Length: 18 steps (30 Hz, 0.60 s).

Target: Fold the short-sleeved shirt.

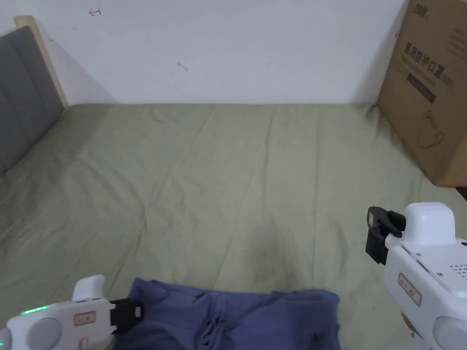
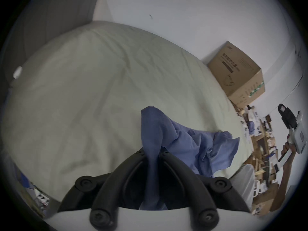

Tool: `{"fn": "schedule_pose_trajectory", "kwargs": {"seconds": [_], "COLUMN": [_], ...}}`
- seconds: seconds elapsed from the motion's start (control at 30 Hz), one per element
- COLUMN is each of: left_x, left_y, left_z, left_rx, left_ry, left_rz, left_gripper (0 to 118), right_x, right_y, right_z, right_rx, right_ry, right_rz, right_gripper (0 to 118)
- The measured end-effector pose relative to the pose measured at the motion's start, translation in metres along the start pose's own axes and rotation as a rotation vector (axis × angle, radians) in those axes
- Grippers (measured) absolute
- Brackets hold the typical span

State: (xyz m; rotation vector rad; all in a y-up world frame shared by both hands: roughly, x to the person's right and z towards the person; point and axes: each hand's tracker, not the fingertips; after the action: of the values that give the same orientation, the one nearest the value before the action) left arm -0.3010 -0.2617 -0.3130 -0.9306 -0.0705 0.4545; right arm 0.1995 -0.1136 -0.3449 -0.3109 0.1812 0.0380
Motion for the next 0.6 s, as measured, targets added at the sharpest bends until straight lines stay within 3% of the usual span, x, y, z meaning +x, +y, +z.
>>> {"fn": "schedule_pose_trajectory", "kwargs": {"seconds": [0.23, 0.4, 0.6], "left_x": [-0.014, 0.054, 0.149], "left_y": [0.020, 0.032, 0.031], "left_z": [0.067, 0.078, 0.026], "left_rx": [0.076, 0.095, 0.007], "left_ry": [0.167, 0.094, 0.014], "left_rz": [-0.036, -0.102, -0.264], "left_gripper": [9, 9, 9], "right_x": [-0.008, -0.008, -0.002], "right_y": [0.002, 0.003, 0.004], "right_z": [0.003, 0.004, 0.010], "right_rx": [0.020, 0.028, 0.039], "right_ry": [0.035, 0.045, 0.042], "right_rz": [-0.004, -0.007, -0.013], "right_gripper": [0, 0, 0]}}
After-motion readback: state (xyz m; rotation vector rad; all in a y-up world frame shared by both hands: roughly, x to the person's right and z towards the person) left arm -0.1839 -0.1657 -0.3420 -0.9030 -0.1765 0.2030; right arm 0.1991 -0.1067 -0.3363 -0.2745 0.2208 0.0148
